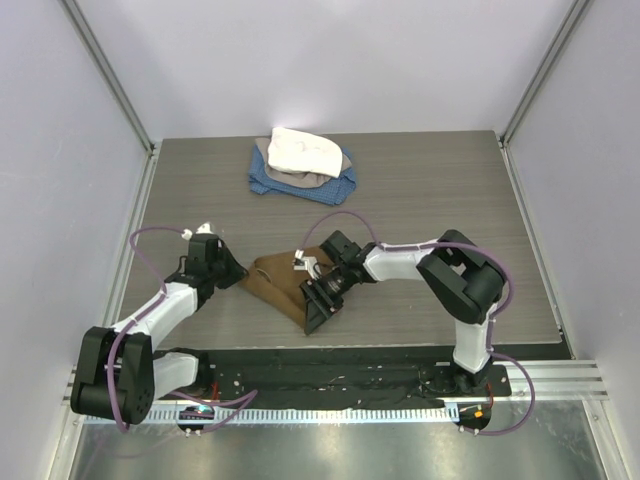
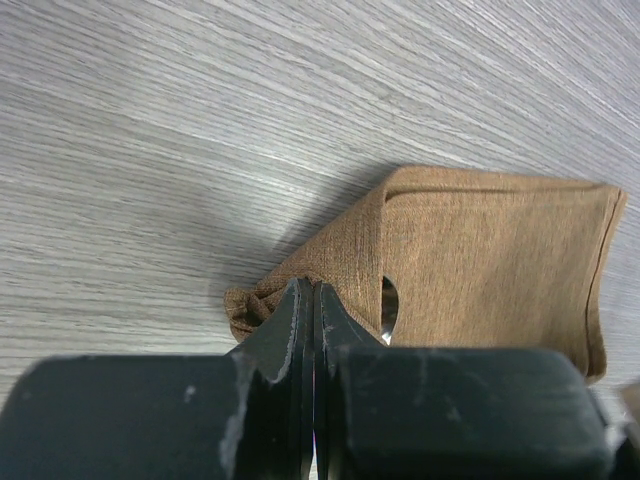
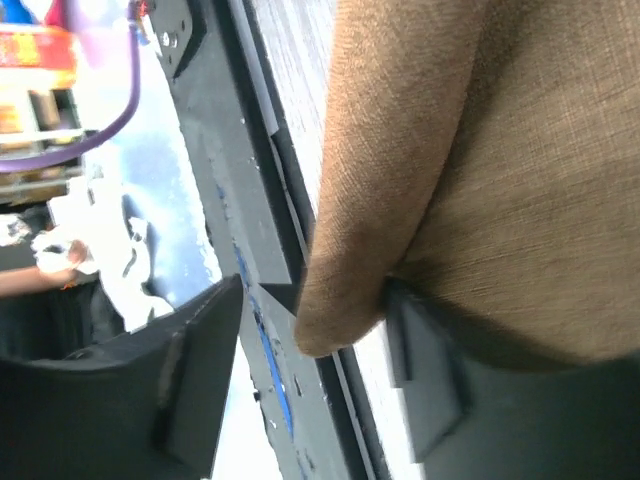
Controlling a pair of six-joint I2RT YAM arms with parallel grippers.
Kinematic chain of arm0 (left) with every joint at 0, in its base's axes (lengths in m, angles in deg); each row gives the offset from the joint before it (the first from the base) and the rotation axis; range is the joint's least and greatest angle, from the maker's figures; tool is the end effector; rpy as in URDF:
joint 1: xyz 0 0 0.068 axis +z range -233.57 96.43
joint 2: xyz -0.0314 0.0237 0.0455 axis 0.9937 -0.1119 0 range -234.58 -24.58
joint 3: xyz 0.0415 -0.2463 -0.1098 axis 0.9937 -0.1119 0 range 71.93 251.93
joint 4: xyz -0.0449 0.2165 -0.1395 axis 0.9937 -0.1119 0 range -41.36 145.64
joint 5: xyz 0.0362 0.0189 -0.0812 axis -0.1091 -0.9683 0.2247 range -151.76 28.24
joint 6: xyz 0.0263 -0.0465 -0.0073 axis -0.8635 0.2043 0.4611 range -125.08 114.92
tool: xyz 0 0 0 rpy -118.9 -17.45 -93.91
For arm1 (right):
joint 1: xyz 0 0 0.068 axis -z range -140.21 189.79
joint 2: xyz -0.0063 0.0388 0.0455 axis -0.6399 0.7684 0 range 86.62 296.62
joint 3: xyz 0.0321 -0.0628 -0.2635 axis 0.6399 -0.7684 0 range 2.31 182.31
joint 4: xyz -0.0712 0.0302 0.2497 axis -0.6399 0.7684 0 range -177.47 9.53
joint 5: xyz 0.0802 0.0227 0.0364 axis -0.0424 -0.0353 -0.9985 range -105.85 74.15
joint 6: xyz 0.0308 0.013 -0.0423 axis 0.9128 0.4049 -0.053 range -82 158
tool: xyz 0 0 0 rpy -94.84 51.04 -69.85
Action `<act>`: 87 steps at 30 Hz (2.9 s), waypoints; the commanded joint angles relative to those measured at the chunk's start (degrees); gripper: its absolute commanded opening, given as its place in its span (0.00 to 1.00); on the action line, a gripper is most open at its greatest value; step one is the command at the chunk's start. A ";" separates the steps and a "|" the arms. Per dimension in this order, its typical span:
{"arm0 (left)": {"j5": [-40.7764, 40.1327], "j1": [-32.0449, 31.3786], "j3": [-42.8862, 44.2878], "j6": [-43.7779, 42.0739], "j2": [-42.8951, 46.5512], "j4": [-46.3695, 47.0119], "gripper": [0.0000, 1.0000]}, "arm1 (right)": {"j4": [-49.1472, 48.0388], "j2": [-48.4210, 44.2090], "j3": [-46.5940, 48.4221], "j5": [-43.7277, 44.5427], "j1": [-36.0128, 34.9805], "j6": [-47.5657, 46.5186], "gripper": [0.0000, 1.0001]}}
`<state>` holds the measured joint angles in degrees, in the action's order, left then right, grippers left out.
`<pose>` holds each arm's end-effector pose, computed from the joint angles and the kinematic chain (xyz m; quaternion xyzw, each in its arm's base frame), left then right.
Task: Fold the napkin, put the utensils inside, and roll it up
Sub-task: Roll the napkin with the utensil
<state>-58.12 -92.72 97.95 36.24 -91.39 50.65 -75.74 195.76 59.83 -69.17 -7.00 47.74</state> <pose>0.2140 -0.0367 0.1631 -0.2451 0.8930 -0.1870 0.3278 0.2178 0.2734 0.1229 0.3743 -0.7917 -0.4821 0.0254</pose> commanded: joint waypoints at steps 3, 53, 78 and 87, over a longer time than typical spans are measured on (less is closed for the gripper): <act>-0.21 0.53 2.10 -0.89 0.01 1.74 0.00 | 13.65 -9.37 4.26 18.31 0.29 -3.85 0.79; 4.01 0.89 2.28 0.25 -2.72 4.73 0.00 | -2.32 11.53 26.60 47.35 -13.60 -14.22 0.52; 10.59 0.89 -13.80 0.95 17.76 16.15 0.86 | 0.58 7.22 15.61 19.86 -4.20 -18.17 0.34; 15.25 0.89 -15.39 4.38 10.30 24.75 0.78 | 1.90 8.37 15.43 16.23 -2.17 -18.26 0.33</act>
<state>-46.38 -92.07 82.80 38.51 -78.10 66.86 -78.34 203.61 76.33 -50.91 -9.51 30.53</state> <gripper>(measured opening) 0.793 0.342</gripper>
